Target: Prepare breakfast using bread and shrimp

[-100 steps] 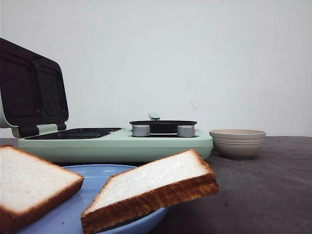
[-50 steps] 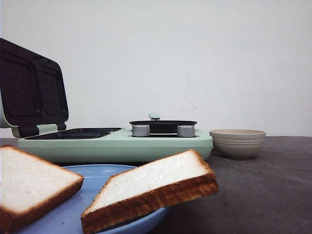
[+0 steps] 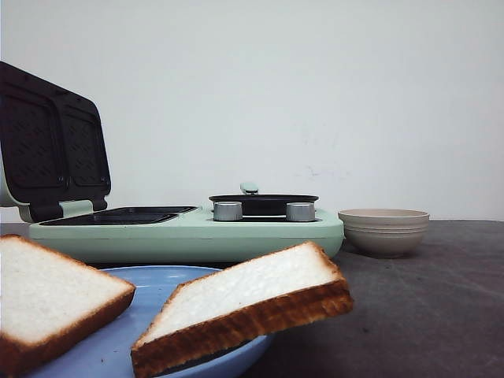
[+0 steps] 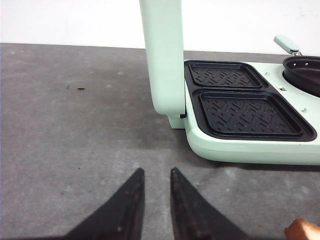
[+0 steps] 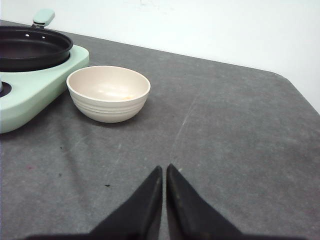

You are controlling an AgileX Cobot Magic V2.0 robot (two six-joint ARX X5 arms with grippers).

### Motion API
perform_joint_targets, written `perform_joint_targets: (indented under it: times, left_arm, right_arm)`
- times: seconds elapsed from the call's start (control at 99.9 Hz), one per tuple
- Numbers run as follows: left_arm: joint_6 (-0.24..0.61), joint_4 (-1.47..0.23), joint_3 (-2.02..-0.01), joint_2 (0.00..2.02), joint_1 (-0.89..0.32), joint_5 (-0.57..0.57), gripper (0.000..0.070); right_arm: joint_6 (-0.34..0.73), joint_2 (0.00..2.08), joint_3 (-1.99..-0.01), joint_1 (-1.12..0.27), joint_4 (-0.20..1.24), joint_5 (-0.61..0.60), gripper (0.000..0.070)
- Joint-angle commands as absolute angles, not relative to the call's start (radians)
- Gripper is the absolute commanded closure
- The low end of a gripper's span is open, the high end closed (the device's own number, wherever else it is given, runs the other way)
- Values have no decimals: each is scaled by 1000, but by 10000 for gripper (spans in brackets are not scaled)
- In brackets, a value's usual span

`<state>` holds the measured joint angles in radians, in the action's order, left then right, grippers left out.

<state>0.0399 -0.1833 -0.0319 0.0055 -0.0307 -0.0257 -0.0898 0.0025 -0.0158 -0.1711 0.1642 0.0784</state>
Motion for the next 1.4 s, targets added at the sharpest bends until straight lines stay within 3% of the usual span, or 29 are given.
perform_joint_targets:
  times: [0.0, 0.46, 0.881, 1.041, 1.211, 1.311, 1.391]
  left_arm:
    - [30, -187, -15, 4, -32, -25, 682]
    - [46, -187, -15, 4, -32, -26, 682]
    - [60, -187, -15, 4, -32, -26, 682]
    - [162, -187, -15, 4, -32, -26, 683]
    - [353, -189, -35, 4, -32, -27, 687]
    - [473, -226, -85, 5, -32, -81, 687]
    - [508, -297, -147, 15, -32, -117, 686]
  right_arm:
    - [-97, 4, -12, -173, 154, 77, 694]
    - [-94, 4, -12, -173, 154, 77, 694]
    - [43, 4, -12, -173, 154, 75, 694]
    - [115, 4, -12, -173, 154, 75, 694]
    - [270, 4, -36, -173, 162, 62, 695]
    - [319, 5, -85, -173, 176, 32, 696]
    - [379, 17, -147, -172, 212, 28, 697]
